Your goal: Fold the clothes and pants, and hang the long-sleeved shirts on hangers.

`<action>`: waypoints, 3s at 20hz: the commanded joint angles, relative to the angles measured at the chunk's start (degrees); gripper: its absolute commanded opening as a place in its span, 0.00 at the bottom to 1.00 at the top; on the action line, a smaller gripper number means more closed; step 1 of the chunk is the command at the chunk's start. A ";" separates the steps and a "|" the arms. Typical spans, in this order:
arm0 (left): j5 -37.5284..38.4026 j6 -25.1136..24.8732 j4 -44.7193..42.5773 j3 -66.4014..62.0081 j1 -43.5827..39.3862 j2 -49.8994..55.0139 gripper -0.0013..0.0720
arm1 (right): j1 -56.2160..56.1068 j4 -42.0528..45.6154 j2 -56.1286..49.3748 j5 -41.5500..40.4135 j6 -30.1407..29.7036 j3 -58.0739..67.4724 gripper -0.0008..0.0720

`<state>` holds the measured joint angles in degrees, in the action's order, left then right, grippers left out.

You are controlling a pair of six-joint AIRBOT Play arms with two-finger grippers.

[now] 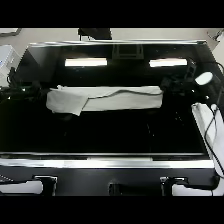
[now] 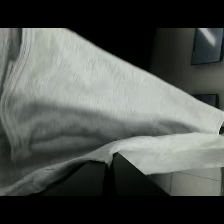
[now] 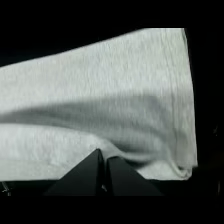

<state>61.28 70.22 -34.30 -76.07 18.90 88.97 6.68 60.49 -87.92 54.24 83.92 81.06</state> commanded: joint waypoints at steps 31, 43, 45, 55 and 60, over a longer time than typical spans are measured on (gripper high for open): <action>16.15 16.85 -23.26 -38.86 -4.04 17.46 0.96 | 13.11 -19.10 -23.45 14.88 -5.11 11.23 0.85; 18.78 18.75 -23.39 -38.84 -7.28 14.93 0.96 | 7.23 -20.39 -28.17 9.29 -8.09 11.23 0.72; 18.78 18.78 -23.39 -38.84 -7.91 14.93 0.96 | 4.76 -18.99 -28.22 7.98 -7.85 11.23 0.66; 15.47 25.00 -23.10 -38.82 -13.81 16.83 0.04 | 3.72 -17.11 -17.77 10.27 -3.72 11.23 0.06; 8.61 32.26 -22.67 -38.82 -27.58 23.39 0.04 | 4.20 -12.35 -5.92 14.03 1.99 11.23 0.06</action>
<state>73.93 97.49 -57.10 -114.87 -1.87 109.03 10.72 45.43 -99.90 66.24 82.04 92.25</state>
